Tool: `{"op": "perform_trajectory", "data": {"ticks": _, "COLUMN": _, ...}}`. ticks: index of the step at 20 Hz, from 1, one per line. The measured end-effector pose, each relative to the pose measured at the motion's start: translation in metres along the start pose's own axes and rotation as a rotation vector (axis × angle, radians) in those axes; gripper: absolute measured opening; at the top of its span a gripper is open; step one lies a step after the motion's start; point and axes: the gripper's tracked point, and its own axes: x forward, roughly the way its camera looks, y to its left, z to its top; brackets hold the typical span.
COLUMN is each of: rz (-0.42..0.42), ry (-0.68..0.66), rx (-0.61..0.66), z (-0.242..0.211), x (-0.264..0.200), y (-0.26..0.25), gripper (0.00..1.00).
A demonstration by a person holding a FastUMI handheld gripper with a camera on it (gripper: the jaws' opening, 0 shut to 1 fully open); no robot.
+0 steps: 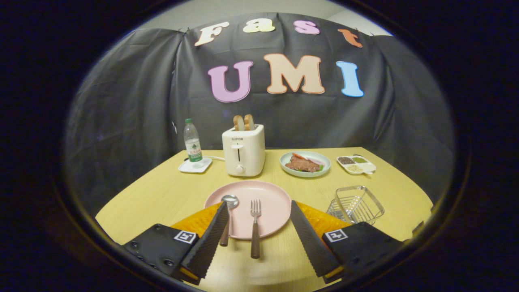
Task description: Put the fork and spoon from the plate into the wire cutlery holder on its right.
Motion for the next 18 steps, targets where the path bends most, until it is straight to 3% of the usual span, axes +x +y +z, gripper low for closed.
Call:
{"op": "perform_trajectory", "data": {"ticks": 11, "rz": 0.022, "ry": 0.155, "rx": -0.016, "z": -0.062, "x": 0.022, "y": -0.013, "gripper": 0.97}}
{"op": "perform_trajectory", "data": {"ticks": 18, "rz": 0.053, "ry": 0.204, "rx": 0.006, "z": -0.072, "x": 0.026, "y": -0.015, "gripper": 0.34}}
